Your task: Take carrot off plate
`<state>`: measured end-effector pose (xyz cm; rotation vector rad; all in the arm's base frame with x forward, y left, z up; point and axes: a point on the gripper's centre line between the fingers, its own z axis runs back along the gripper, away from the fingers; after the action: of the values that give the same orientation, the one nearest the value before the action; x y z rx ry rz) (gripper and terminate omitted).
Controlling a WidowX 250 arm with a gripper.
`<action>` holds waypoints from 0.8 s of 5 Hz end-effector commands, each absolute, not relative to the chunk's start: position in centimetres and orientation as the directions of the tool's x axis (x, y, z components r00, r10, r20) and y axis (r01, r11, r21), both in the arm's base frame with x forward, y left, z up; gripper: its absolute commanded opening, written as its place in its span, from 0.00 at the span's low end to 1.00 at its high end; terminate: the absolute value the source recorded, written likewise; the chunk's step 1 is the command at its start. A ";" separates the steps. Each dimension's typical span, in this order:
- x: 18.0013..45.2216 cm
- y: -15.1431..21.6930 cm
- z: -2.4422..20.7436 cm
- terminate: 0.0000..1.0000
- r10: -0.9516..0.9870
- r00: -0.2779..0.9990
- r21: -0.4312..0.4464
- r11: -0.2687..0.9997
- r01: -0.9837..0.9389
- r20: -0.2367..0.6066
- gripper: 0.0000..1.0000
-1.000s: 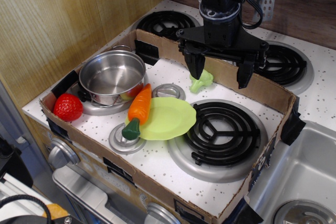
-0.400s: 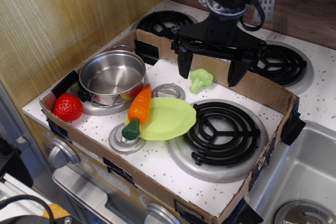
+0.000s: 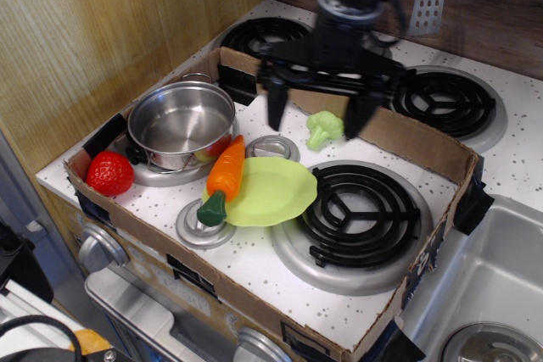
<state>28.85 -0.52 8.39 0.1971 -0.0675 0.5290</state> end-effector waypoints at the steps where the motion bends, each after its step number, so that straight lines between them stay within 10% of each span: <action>1: 28.1 1.5 8.4 0.00 0.478 0.872 0.177 0.854 -0.490 0.109 1.00; 4: 26.6 4.0 7.6 0.00 0.497 0.863 0.170 0.846 -0.505 0.090 1.00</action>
<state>26.09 3.94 6.27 0.1970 0.0056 0.5192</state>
